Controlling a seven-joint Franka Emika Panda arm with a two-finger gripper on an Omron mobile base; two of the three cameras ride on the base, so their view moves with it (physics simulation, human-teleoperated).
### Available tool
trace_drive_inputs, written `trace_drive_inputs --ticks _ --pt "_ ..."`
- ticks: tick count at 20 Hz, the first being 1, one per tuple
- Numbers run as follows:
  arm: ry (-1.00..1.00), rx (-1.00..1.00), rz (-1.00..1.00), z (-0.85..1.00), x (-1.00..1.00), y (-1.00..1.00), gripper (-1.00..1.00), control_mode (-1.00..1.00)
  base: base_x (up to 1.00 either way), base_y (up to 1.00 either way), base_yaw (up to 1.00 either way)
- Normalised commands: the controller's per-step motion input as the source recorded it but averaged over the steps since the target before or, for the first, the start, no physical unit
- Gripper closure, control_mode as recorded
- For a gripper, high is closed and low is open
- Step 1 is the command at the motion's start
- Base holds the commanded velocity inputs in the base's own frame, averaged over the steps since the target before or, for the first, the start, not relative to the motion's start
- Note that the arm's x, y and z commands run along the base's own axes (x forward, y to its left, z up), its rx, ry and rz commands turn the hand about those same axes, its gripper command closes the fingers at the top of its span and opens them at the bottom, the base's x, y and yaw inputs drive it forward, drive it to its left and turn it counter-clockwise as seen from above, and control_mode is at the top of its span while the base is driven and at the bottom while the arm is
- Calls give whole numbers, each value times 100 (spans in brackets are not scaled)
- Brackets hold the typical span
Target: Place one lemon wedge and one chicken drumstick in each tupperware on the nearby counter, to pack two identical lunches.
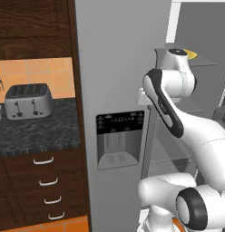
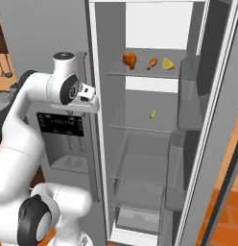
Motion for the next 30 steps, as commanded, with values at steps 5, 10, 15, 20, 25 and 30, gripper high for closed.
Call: trace_drive_inputs --ticks 5,10,15,20,25,30 --pt "0 0 0 0 0 0 -100 100 -4 -6 0" --pt "0 0 0 0 0 0 -100 100 -1 -36 0" --pt "0 0 0 0 0 0 -100 100 0 -42 0" --pt "0 0 0 0 0 0 -100 100 0 -39 -1" --pt "0 0 0 0 0 0 -100 100 4 -9 -19" --pt "0 0 0 0 0 0 -100 100 5 -44 -8"
